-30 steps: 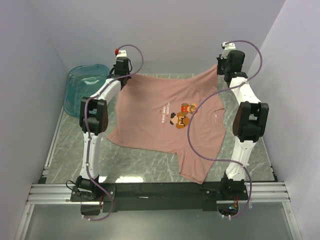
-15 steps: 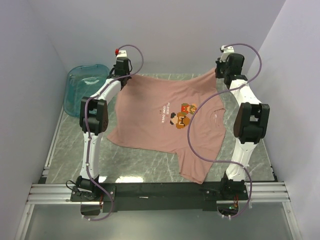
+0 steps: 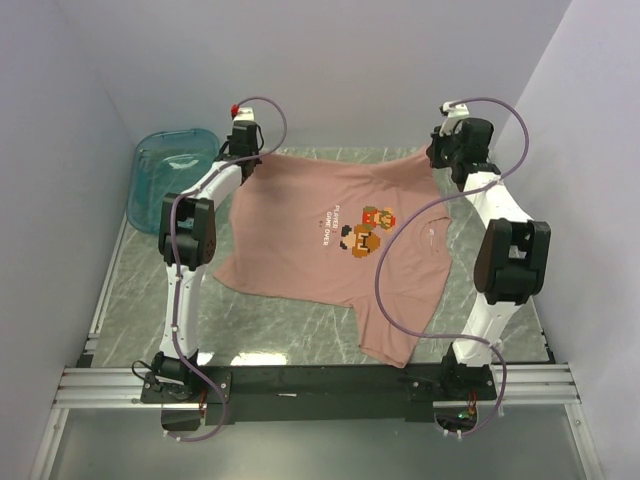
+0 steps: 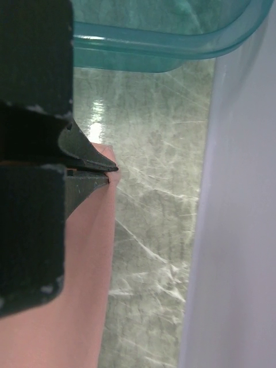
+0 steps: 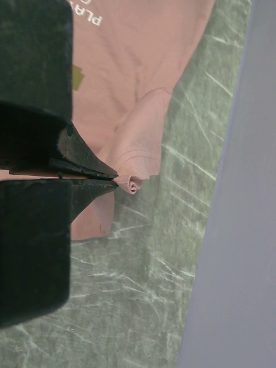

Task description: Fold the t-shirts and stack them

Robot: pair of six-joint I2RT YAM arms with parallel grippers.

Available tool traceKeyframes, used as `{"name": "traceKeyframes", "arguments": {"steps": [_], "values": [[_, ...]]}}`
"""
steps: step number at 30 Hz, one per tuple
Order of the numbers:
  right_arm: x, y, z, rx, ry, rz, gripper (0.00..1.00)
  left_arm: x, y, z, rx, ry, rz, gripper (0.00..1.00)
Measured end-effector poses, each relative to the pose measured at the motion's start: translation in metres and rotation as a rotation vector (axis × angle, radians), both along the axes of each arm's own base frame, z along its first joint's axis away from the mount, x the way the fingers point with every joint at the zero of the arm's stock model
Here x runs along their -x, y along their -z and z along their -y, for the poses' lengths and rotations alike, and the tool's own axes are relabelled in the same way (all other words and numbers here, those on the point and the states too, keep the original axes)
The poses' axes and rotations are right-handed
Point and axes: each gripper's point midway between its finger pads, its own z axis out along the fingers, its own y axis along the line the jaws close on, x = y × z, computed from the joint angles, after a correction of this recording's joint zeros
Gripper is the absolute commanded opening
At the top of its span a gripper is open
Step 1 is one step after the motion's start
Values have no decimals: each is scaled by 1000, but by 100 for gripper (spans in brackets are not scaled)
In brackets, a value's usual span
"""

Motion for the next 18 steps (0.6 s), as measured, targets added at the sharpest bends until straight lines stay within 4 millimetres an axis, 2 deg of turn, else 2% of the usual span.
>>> {"name": "traceKeyframes", "arguments": {"steps": [8, 15, 18], "values": [[27, -8, -11, -21, -52, 14, 0, 12, 27, -3, -17, 1, -60, 0], [46, 3, -16, -30, -72, -11, 0, 19, 30, -5, -22, 0, -69, 0], [55, 4, -17, -29, -75, -12, 0, 24, 25, -8, -30, -4, -65, 0]]}}
